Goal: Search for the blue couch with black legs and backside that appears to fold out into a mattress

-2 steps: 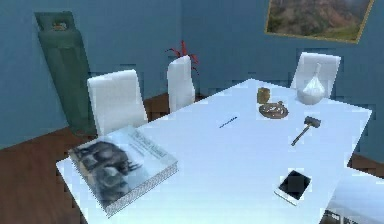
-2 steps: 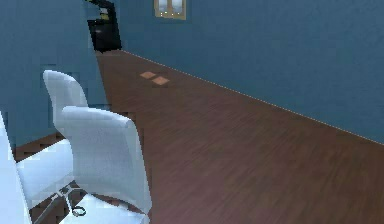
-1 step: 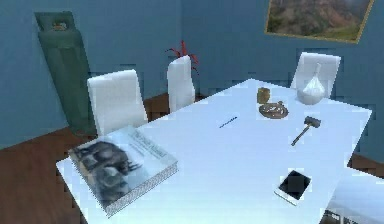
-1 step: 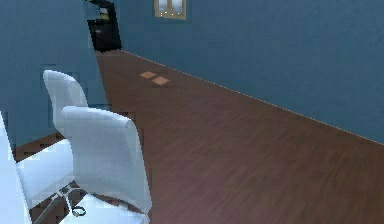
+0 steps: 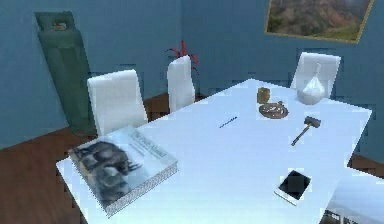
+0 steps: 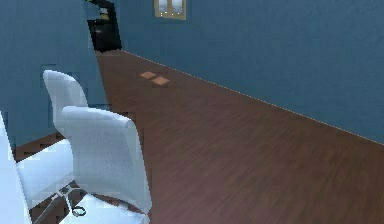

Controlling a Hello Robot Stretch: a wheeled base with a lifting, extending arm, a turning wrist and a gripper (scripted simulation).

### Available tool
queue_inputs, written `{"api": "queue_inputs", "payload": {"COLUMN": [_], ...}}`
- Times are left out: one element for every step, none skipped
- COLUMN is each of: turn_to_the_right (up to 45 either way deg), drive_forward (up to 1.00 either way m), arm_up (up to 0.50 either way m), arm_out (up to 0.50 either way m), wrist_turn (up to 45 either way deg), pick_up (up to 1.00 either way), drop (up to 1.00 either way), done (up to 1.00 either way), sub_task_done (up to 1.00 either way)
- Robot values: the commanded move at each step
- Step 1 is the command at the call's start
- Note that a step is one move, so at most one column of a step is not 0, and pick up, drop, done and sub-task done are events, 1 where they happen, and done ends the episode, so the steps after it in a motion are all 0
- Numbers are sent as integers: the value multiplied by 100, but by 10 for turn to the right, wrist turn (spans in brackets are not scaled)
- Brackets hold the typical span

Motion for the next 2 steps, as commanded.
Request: {"api": "queue_inputs", "payload": {"turn_to_the_right": [-60,-150], "drive_forward": [0,0], "arm_up": [0,0], "arm_out": [0,0], "wrist_turn": [0,0], "pick_up": [0,0], "drop": [0,0], "done": [0,0], "sub_task_done": [0,0]}}
